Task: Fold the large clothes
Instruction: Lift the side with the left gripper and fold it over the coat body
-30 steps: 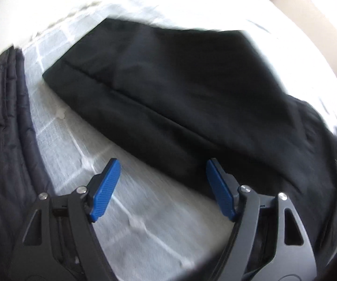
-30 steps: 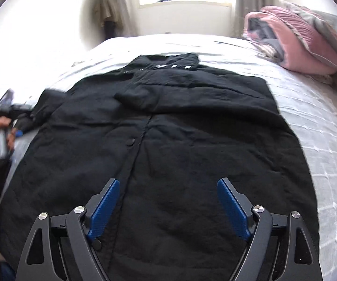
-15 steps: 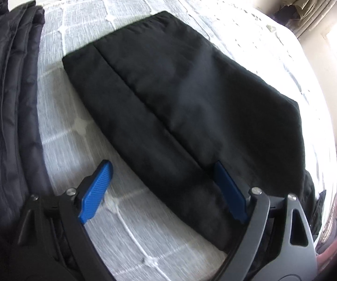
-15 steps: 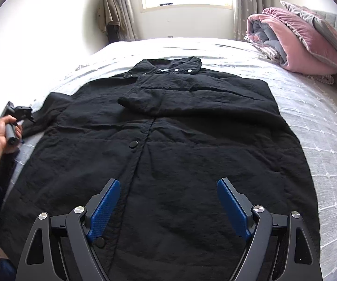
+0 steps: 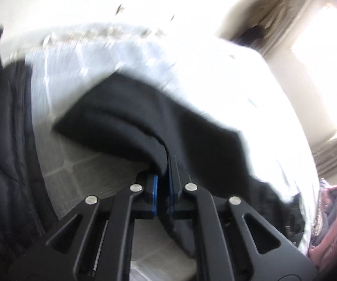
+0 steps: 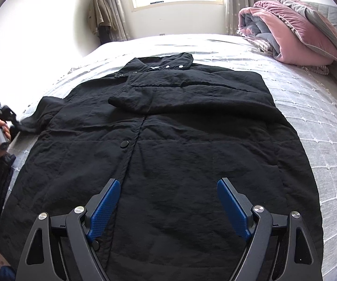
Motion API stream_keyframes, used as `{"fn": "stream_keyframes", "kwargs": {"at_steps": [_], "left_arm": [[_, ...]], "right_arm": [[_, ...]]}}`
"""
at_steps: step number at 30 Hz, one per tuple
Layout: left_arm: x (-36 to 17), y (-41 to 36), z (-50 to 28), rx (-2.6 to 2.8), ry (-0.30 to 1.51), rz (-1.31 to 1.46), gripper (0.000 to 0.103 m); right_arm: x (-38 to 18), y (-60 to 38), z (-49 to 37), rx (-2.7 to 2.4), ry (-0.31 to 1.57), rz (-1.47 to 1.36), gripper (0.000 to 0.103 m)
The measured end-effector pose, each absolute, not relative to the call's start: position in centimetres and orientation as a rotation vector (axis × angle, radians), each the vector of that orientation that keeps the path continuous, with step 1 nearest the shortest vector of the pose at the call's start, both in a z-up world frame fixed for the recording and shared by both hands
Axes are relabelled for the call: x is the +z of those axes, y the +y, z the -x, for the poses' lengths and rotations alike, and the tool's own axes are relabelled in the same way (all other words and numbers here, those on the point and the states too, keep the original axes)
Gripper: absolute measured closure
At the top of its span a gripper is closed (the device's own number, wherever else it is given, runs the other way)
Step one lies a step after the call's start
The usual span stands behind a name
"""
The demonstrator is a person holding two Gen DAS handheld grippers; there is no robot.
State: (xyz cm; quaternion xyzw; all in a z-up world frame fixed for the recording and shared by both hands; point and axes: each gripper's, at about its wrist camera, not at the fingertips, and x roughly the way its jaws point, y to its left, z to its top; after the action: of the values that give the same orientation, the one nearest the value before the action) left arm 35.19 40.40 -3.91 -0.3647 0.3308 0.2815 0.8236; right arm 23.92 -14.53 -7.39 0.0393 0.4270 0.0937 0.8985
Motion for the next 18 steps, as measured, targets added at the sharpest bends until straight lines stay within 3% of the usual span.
{"fn": "stream_keyframes", "kwargs": {"at_steps": [8, 13, 15, 18], "left_arm": [[6.1, 32.5, -36.5, 0.386, 0.548, 0.596, 0.096], [9.5, 21.2, -39.5, 0.198, 0.537, 0.396, 0.095], [8.5, 13.9, -40.8, 0.047, 0.612, 0.292, 0.089], [3.8, 4.6, -41.2, -0.175, 0.765, 0.203, 0.062]], "right_arm": [[-7.5, -15.9, -24.3, 0.178, 0.896, -0.15, 0.017], [-7.4, -17.7, -24.6, 0.143, 0.892, -0.216, 0.017], [-7.5, -18.7, -24.8, 0.122, 0.902, -0.252, 0.017], [-7.8, -19.8, -25.0, 0.12, 0.913, -0.3, 0.017]]}}
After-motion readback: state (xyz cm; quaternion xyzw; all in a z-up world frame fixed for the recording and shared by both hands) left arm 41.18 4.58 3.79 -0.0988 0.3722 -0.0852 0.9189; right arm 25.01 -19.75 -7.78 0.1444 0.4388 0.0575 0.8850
